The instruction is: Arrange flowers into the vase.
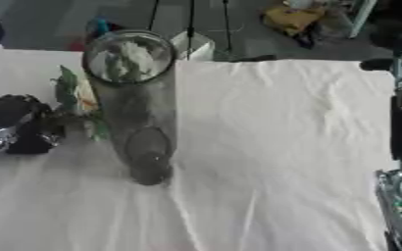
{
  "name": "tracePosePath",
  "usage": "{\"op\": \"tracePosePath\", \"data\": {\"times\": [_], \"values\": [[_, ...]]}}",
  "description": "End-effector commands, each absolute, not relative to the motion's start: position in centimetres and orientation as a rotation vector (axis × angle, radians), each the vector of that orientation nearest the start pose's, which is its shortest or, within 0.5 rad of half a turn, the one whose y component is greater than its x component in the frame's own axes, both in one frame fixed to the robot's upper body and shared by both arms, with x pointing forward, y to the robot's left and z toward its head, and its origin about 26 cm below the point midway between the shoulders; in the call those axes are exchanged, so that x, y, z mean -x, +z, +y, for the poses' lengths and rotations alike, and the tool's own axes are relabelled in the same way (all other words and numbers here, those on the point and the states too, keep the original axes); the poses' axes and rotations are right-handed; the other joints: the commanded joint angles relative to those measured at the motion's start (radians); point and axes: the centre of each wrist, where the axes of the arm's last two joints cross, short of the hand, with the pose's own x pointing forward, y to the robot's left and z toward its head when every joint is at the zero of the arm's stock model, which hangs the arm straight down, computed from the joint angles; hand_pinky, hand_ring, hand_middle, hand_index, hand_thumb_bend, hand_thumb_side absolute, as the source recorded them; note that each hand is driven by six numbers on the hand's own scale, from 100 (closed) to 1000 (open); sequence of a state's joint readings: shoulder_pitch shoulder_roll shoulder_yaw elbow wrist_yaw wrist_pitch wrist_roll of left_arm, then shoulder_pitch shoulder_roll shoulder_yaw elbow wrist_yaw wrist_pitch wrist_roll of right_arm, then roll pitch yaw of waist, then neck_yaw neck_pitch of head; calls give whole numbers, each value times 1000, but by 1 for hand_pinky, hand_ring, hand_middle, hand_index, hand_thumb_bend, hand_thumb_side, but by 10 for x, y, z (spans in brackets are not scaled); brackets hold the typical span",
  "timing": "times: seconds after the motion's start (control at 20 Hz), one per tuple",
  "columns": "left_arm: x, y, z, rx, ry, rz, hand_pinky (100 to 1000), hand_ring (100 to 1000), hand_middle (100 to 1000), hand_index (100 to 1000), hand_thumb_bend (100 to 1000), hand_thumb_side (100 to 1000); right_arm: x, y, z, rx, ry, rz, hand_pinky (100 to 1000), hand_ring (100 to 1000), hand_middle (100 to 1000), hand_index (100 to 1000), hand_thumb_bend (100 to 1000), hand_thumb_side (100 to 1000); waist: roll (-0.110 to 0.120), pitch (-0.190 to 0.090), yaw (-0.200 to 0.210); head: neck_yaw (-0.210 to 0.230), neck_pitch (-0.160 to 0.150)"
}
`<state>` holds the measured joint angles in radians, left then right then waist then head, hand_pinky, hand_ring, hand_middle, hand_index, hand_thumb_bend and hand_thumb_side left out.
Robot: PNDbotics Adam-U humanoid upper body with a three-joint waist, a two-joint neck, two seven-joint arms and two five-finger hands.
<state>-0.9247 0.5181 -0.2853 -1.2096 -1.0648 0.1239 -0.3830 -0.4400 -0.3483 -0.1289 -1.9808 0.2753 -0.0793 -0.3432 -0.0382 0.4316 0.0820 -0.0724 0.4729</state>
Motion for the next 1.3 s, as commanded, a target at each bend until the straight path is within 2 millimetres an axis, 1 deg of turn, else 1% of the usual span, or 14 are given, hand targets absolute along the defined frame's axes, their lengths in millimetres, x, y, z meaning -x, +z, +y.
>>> {"op": "tracePosePath", "data": {"times": [0.05,0.2,0.3,0.4,0.55,0.65,0.7,0.75,0.8,0.85,0.9,0.95,1.1,1.3], "values": [[-451,243,248,-1256,-1414,-1296,100,296,423,540,100,679,-306,257,-283,-1001,-53,3456,585,756,638,763,100,1000,10,-1,-1,1,-12],[-453,243,248,-1252,-1378,-1312,100,247,375,496,100,664,-306,257,-283,-1004,-52,3458,585,756,638,763,100,1000,12,-1,-5,2,-14],[-454,242,247,-1250,-1359,-1311,100,171,309,444,100,622,-306,257,-283,-1000,-51,3459,586,757,637,763,100,1000,13,-1,-7,3,-14],[-456,241,247,-1249,-1344,-1307,100,129,272,414,100,625,-306,257,-283,-999,-49,3460,586,757,636,763,100,1000,13,0,-9,3,-15],[-458,239,248,-1247,-1330,-1300,100,100,221,376,100,652,-306,257,-283,-1000,-46,3460,586,757,636,764,100,1000,14,0,-12,4,-15],[-458,239,249,-1247,-1319,-1303,100,100,231,404,100,655,-306,256,-283,-1000,-46,3461,586,758,636,764,100,1000,14,1,-13,3,-15],[-458,238,249,-1249,-1319,-1308,100,170,339,536,100,663,-306,256,-283,-999,-46,3463,586,758,636,764,100,1000,14,1,-13,3,-15],[-458,238,249,-1254,-1328,-1313,100,200,363,563,100,659,-306,256,-283,-998,-47,3464,586,758,636,764,100,1000,14,2,-12,1,-15],[-457,238,249,-1260,-1337,-1315,100,268,425,615,100,648,-306,256,-283,-998,-47,3465,586,758,636,764,100,1000,14,2,-11,0,-15],[-457,238,249,-1268,-1350,-1317,100,304,453,650,100,645,-306,255,-283,-998,-48,3465,586,758,636,764,100,1000,14,2,-10,0,-14],[-456,239,249,-1277,-1363,-1316,121,372,499,733,100,642,-306,255,-283,-998,-48,3466,586,758,636,764,100,1000,13,2,-8,-1,-14],[-455,240,249,-1286,-1374,-1312,164,427,533,776,100,642,-306,255,-283,-996,-48,3466,586,758,636,764,100,1000,13,2,-8,-2,-14],[-454,241,250,-1321,-1399,-1275,254,536,632,859,100,653,-306,255,-283,-994,-50,3467,587,758,636,764,100,1000,13,1,-7,-3,-16],[-453,243,248,-1345,-1423,-1218,287,564,664,866,100,670,-306,255,-283,-991,-53,3471,587,759,635,764,100,1000,11,1,-5,-3,-17]]}}
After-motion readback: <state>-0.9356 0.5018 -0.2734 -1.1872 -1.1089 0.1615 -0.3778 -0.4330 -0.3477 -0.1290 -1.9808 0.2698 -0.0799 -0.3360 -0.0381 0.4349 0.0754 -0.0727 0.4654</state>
